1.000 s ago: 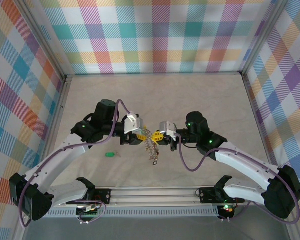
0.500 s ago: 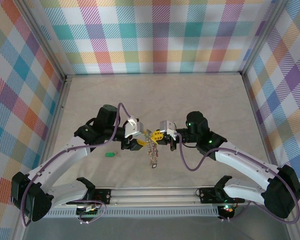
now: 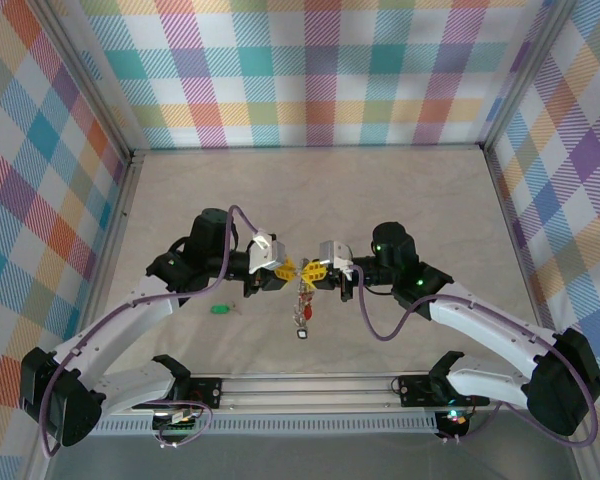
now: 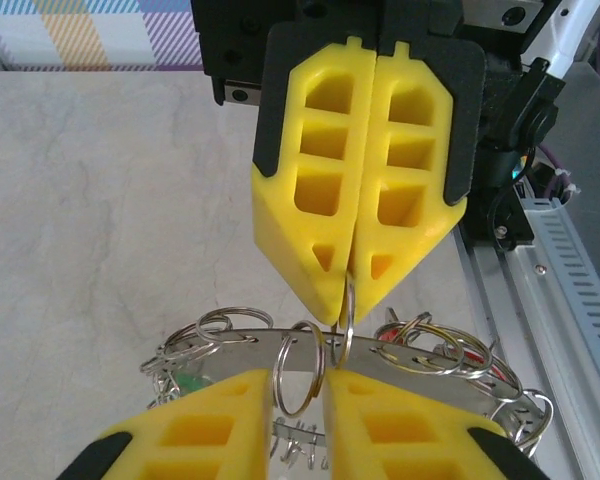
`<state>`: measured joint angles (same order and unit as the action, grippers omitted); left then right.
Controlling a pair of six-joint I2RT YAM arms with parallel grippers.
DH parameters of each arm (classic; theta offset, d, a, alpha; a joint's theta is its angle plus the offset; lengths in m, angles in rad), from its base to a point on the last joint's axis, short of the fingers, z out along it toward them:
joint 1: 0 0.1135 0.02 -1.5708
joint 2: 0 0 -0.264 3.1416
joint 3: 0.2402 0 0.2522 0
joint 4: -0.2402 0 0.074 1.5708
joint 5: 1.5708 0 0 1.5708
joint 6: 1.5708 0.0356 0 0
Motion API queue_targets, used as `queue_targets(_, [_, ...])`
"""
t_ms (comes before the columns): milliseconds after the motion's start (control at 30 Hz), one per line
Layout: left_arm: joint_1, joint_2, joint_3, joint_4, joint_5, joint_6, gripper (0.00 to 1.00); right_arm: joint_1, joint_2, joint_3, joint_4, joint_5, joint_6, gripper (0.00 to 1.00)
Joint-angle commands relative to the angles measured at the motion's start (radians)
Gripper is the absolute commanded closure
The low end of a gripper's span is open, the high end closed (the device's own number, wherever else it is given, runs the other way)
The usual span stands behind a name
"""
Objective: Put the keys on the keyring
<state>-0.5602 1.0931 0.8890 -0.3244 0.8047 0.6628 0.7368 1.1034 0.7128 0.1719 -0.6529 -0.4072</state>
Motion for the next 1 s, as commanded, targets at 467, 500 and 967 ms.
queue_targets(467, [0.008, 0.122, 0.189, -0.165, 0.003, 0.03, 0.75, -0.004, 0.003, 0.063, -0.068, -0.063, -0.104, 1.0])
queue_targets(500, [0.008, 0.13, 0.194, -0.163, -0.015, 0.015, 0.71, -0.004, 0.005, 0.064, -0.065, -0.065, -0.103, 1.0])
queue_targets(967, [0.019, 0.074, 0.144, -0.113, -0.17, -0.059, 0.58, -0.049, 0.008, 0.02, 0.111, -0.06, 0.052, 1.0])
